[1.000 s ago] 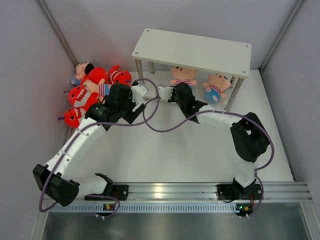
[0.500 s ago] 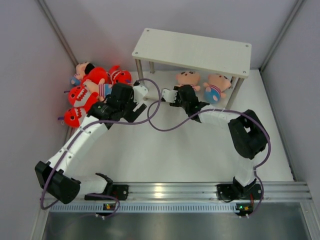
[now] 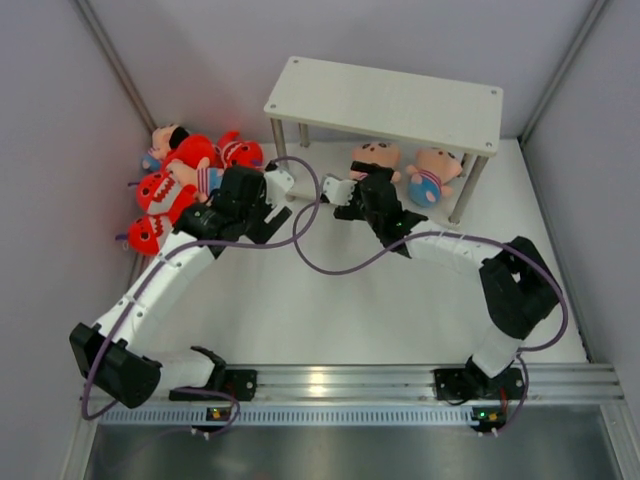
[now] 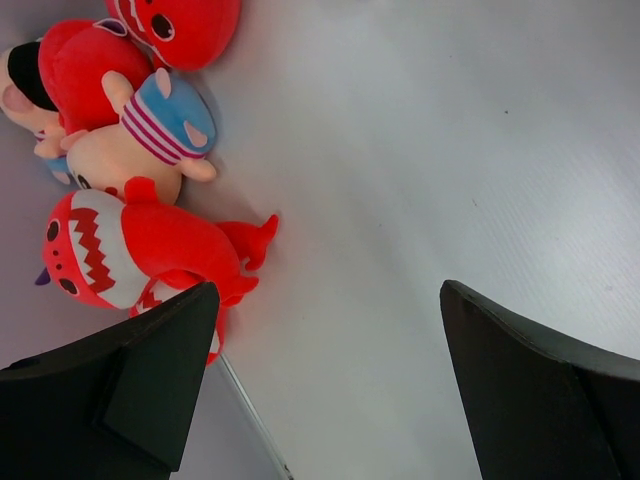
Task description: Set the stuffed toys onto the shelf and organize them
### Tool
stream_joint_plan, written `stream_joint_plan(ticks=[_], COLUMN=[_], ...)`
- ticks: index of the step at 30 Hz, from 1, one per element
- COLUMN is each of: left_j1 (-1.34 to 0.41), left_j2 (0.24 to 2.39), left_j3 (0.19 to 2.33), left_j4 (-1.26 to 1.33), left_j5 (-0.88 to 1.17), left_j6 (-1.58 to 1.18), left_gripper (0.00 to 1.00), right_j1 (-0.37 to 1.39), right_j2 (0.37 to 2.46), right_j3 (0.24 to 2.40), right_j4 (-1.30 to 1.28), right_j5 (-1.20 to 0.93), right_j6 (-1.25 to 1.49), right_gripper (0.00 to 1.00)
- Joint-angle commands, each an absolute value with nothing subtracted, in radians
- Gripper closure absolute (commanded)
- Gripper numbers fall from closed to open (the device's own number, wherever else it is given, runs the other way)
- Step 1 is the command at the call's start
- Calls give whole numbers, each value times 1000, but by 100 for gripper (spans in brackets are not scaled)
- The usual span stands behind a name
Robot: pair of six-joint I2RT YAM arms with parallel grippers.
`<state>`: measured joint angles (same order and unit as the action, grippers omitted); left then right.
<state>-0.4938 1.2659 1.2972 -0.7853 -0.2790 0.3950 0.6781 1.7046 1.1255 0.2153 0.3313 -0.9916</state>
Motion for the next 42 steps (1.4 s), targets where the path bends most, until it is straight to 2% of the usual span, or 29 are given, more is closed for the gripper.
stream_joint_plan(ticks=[1,6,12,15,17,19,25,28,37,42], left_j1=[-473,-379,-151,-26,-20,-20,-34,-34,-46,-43], left_j2=[1264,1282,1304,1426,1579,1687,2128,2227,2452,2497], left_j3=[1318,1328,1331,1396,1507,1600,1928,2029,2227,2233], left_j4=[-769,-778,-801,-798,-798,-792,-699,-699,-696,-643], left_j5=[-298,-232,-76,-57,-97,-130,-385,-405,-498,-580], left_j6=[384,350,308,287,273,236,232,213,244,288], left_gripper=[2,2,3,10,20,24,25,29,29,40], right_j1=[718,733,768,788,796,805,844,871,894,894], right_j2=[1602,1559,1488,1422,1368,1312,1180,1154,1164,1160], right_j3=[1126,1126,1095,1088,1081,1071,979,956,953,951], right_j4=[284,211,149,130,130,133,189,193,181,181], right_j5=[365,356,324,305,287,273,215,222,230,226], right_j6=[-945,-928,-844,-767,-727,-684,-635,-637,-649,-657], right_gripper=[1,1,1,1,1,1,0,1,1,1])
